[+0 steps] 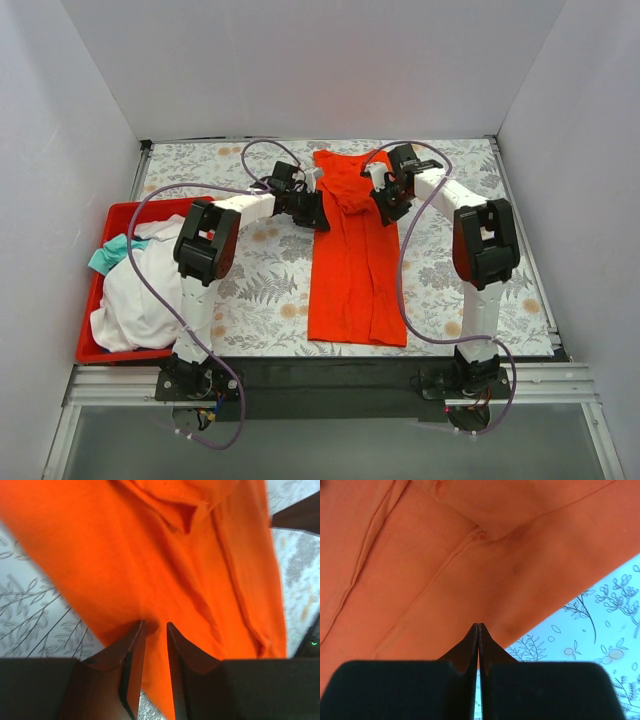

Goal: Fold and stack the t-shirts
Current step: Fold the tshirt

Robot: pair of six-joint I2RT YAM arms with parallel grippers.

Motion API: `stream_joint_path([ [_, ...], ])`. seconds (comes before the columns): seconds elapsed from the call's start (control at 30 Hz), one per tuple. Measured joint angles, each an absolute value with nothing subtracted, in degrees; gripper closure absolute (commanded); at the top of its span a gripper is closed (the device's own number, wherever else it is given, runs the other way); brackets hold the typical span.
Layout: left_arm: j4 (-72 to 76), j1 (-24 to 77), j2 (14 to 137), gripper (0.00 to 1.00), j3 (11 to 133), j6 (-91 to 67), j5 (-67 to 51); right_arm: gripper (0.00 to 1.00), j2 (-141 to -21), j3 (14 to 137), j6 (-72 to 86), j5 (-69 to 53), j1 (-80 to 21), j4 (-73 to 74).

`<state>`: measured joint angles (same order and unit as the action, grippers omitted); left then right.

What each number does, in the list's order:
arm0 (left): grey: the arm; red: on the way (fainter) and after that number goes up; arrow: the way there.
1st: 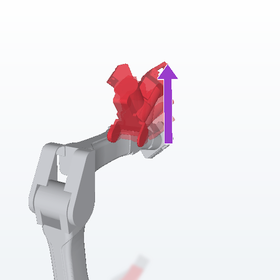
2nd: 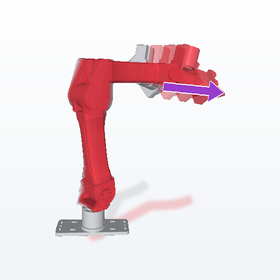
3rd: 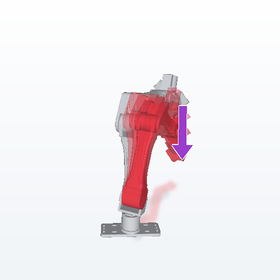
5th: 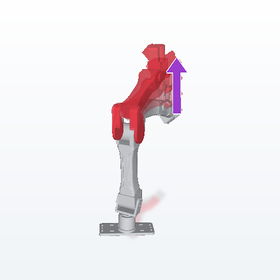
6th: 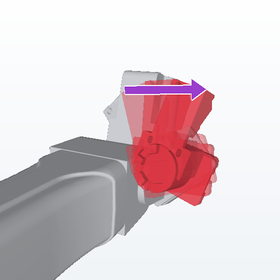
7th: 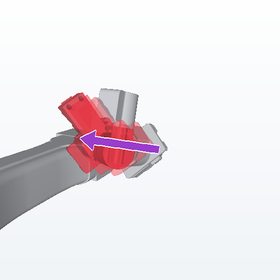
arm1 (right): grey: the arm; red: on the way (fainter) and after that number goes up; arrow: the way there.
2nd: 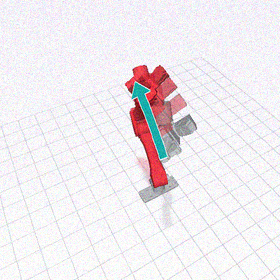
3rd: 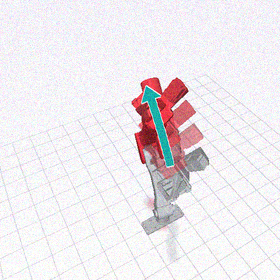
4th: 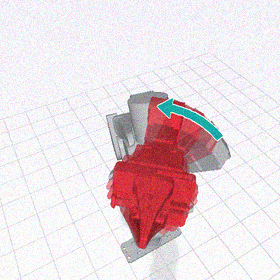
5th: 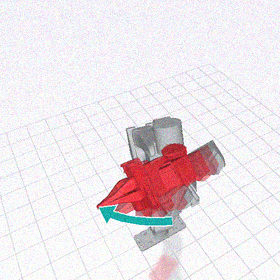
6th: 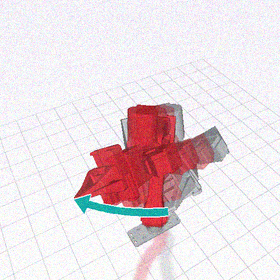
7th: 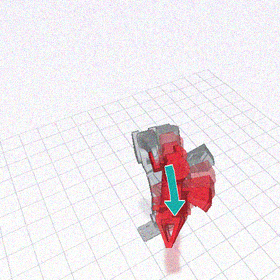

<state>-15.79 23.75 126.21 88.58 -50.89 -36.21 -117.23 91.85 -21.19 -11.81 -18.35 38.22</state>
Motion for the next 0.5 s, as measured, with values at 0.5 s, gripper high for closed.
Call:
stream_joint_path([
  [0.5, -15.9, 20.1, 129.6, 0.80, 91.9, -51.9, -35.0, 0.99, -128.2, 101.5, -16.0, -14.6, -18.2, 36.7],
])
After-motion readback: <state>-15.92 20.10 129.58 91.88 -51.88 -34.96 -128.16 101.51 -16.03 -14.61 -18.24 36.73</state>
